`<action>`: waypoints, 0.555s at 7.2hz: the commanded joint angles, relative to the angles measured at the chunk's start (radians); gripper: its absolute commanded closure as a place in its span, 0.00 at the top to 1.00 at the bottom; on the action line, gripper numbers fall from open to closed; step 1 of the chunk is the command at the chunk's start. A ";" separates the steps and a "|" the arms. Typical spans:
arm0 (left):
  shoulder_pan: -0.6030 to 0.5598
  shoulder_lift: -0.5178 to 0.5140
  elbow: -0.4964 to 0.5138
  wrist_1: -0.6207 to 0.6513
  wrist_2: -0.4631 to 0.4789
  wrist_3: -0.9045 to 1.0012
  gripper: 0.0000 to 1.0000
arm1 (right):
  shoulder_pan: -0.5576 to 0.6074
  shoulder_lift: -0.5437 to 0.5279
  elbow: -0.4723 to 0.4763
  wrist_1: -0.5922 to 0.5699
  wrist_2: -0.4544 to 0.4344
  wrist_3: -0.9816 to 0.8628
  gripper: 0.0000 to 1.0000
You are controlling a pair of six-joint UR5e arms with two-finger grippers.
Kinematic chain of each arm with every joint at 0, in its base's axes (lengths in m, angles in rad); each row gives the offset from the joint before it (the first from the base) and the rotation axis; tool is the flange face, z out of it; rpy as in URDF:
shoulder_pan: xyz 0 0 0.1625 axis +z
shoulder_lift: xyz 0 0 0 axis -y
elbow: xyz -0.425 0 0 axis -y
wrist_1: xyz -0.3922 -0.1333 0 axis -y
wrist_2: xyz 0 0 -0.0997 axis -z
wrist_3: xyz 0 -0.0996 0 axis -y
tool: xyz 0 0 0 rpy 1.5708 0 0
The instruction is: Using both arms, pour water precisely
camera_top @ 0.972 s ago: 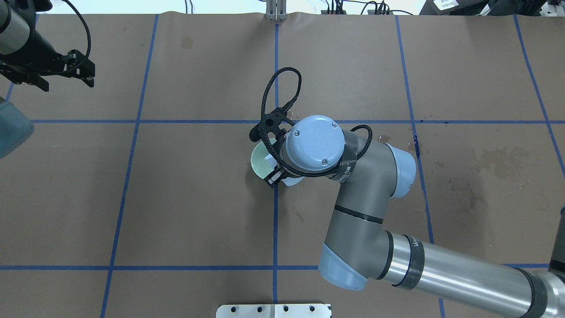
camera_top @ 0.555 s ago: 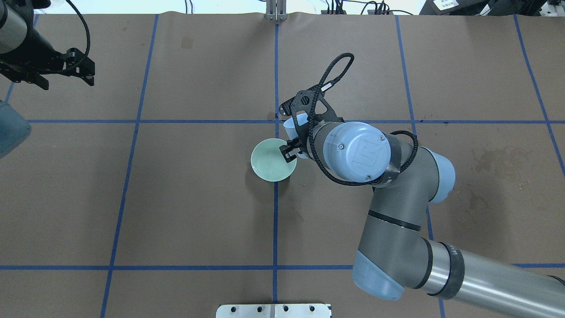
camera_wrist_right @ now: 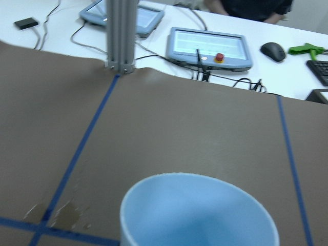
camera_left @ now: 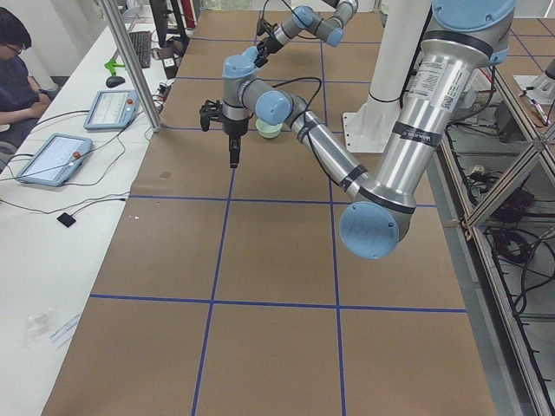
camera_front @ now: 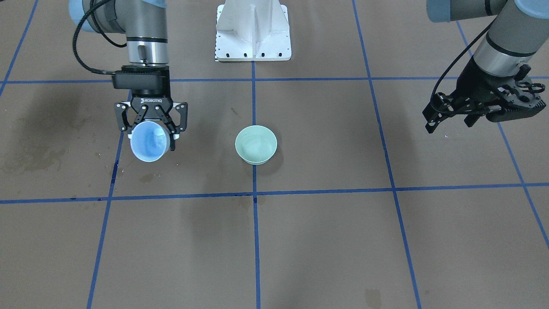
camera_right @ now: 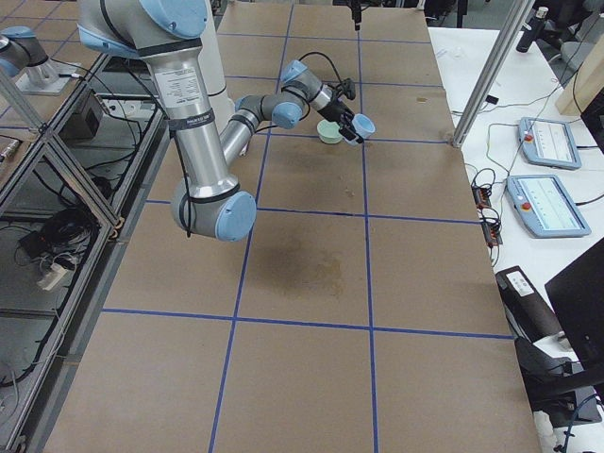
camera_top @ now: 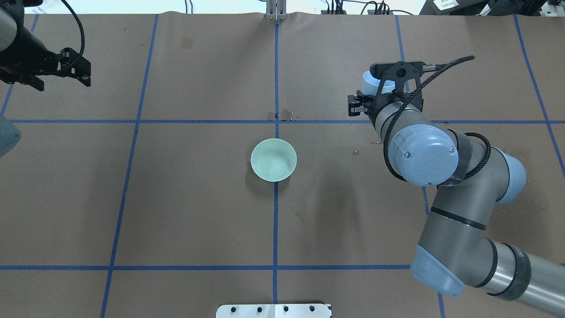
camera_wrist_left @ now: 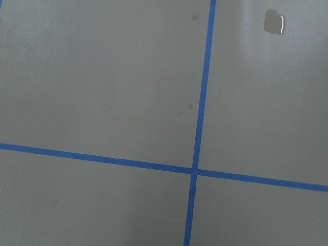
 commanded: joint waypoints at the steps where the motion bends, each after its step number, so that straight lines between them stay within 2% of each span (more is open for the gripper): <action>1: 0.000 0.001 -0.037 0.031 0.001 -0.002 1.00 | 0.031 -0.082 0.021 -0.003 -0.134 0.179 0.00; 4: 0.000 0.000 -0.077 0.074 0.001 -0.006 1.00 | 0.091 -0.338 0.030 -0.009 -0.280 0.363 0.00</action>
